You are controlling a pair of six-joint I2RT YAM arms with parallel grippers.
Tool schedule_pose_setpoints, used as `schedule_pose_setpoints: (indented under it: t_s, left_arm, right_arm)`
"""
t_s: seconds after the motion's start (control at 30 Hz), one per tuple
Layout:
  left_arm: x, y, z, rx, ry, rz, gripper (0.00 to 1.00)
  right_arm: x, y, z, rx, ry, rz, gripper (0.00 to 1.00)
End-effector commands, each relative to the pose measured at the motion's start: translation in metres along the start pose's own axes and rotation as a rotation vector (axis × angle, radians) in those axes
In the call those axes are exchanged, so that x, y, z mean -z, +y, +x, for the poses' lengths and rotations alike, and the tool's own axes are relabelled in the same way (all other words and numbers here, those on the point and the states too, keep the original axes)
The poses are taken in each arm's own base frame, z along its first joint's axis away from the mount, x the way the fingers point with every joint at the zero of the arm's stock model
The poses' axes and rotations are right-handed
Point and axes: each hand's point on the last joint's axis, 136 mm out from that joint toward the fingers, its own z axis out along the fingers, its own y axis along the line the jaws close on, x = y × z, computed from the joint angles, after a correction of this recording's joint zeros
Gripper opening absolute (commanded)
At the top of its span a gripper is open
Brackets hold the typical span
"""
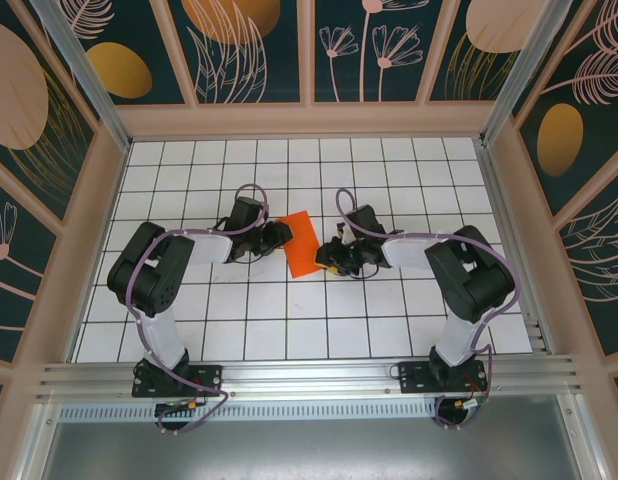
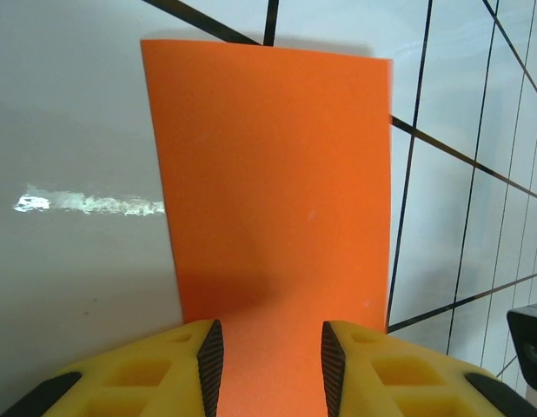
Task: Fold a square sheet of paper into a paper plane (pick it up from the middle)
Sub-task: Third fold the triangle at the center of the table.
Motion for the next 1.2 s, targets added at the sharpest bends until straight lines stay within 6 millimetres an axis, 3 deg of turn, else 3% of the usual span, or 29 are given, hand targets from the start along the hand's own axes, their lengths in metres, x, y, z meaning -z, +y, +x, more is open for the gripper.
schedule_pose_setpoints:
  t_s: [0.0, 0.2, 0.37, 0.47, 0.77, 1.17]
  left_arm:
    - [-0.007, 0.009, 0.006, 0.012, 0.029, -0.036, 0.38]
    - [0.001, -0.009, 0.004, -0.014, 0.023, 0.033, 0.38]
    - [0.022, -0.049, 0.004, -0.074, 0.003, 0.181, 0.39]
    - [0.027, -0.061, 0.007, -0.088, -0.006, 0.226, 0.38]
    - [0.005, -0.038, 0.024, -0.06, -0.001, 0.121, 0.36]
    - [-0.009, -0.003, 0.035, -0.024, -0.016, 0.019, 0.34]
  right_arm:
    - [0.012, 0.015, -0.007, 0.011, -0.038, -0.056, 0.24]
    - [0.011, 0.009, -0.009, -0.007, -0.051, -0.036, 0.01]
    - [0.016, 0.003, -0.001, 0.018, -0.036, -0.006, 0.0]
    - [0.022, -0.001, 0.008, 0.031, -0.023, 0.003, 0.0]
    - [0.041, -0.01, 0.032, 0.06, 0.009, 0.046, 0.0]
    - [0.031, 0.011, 0.011, 0.11, -0.001, 0.006, 0.0]
